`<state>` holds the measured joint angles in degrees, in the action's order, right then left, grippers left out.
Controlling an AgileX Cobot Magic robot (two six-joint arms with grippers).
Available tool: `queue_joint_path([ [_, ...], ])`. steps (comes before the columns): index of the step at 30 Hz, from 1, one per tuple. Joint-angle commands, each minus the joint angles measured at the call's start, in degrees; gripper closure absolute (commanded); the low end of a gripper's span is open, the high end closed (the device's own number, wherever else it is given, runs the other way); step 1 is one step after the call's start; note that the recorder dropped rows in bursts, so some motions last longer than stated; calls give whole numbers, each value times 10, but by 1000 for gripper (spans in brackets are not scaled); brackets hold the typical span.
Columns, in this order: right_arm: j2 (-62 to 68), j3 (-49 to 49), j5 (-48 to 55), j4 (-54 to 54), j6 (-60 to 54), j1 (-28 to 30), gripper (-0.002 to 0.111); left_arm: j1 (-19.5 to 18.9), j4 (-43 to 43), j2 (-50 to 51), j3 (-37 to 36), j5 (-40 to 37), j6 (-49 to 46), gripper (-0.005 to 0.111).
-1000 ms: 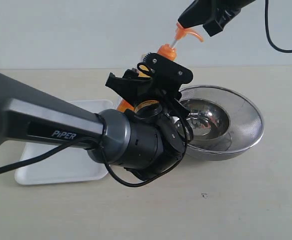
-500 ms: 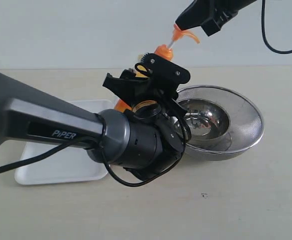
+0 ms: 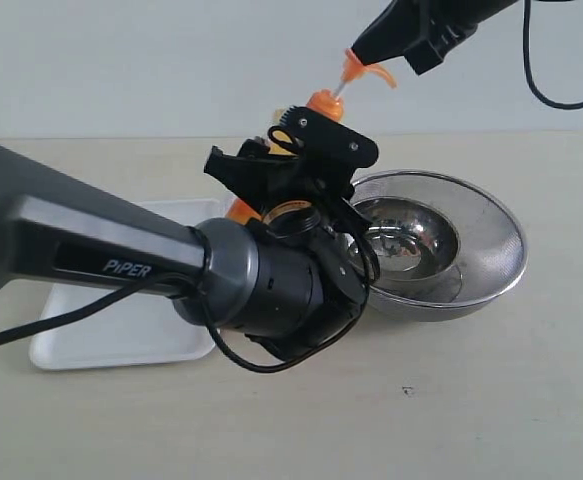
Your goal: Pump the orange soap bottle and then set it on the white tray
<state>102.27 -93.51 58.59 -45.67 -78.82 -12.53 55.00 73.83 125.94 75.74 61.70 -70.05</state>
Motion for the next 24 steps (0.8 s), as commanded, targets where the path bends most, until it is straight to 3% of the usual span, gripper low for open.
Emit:
queue_joint_path([
  [1, 17, 9, 35, 29, 3, -1, 108, 3, -44, -12, 9, 31, 8, 102],
  [24, -60, 9, 45, 33, 3, -1, 108, 3, -44, -12, 9, 30, 8, 102],
])
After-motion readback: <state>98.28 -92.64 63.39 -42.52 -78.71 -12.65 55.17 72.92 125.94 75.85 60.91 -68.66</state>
